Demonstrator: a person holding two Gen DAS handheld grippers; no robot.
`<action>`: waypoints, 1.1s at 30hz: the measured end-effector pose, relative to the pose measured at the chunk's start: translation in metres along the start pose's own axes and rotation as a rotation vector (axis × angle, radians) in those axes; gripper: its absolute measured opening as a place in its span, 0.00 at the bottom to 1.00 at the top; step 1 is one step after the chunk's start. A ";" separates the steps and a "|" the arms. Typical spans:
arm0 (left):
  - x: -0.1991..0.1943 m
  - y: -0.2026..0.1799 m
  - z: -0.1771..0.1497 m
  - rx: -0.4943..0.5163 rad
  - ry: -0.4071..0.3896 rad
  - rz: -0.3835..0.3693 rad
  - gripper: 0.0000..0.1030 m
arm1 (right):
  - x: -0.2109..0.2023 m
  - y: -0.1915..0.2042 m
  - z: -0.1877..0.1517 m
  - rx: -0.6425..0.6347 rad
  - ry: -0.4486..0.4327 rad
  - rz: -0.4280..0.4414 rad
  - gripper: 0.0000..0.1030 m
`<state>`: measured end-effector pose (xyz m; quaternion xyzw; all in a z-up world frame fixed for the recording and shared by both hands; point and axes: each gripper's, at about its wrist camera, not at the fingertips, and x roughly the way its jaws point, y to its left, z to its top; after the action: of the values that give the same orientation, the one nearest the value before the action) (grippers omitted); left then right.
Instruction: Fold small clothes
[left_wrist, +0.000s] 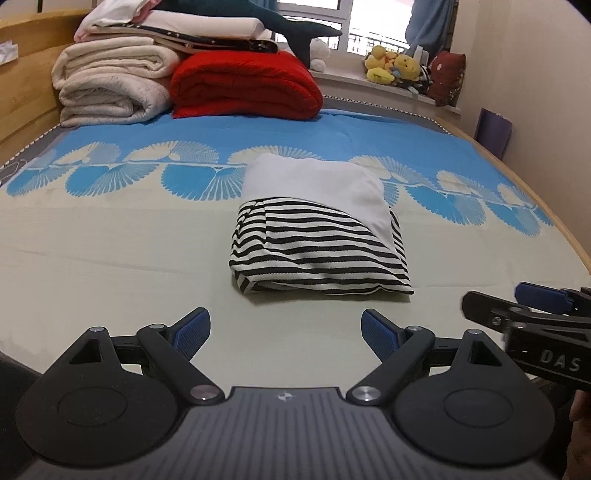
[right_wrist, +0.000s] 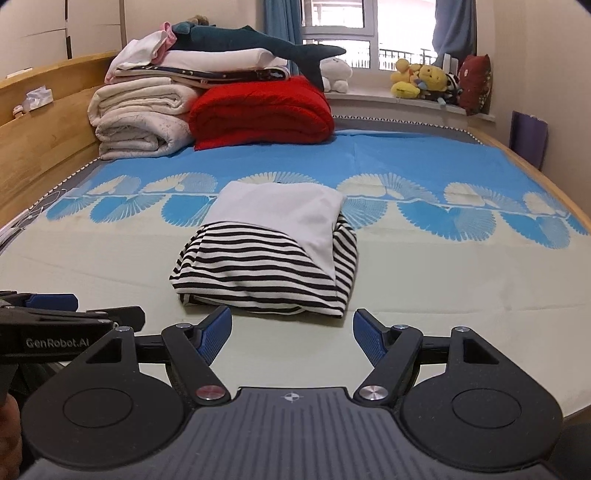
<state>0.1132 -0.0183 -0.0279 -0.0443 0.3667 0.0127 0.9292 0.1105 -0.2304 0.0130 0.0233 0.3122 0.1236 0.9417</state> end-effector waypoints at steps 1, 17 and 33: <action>0.000 0.000 0.000 0.004 -0.002 -0.002 0.89 | 0.001 0.002 -0.001 -0.005 0.002 0.002 0.72; 0.012 0.002 0.000 -0.004 0.021 0.002 0.89 | 0.014 0.008 0.001 -0.011 0.033 0.011 0.72; 0.015 0.002 -0.001 -0.003 0.024 -0.002 0.89 | 0.019 0.005 0.002 -0.001 0.060 0.013 0.72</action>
<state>0.1238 -0.0161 -0.0390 -0.0460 0.3778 0.0119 0.9247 0.1250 -0.2213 0.0039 0.0209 0.3398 0.1303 0.9312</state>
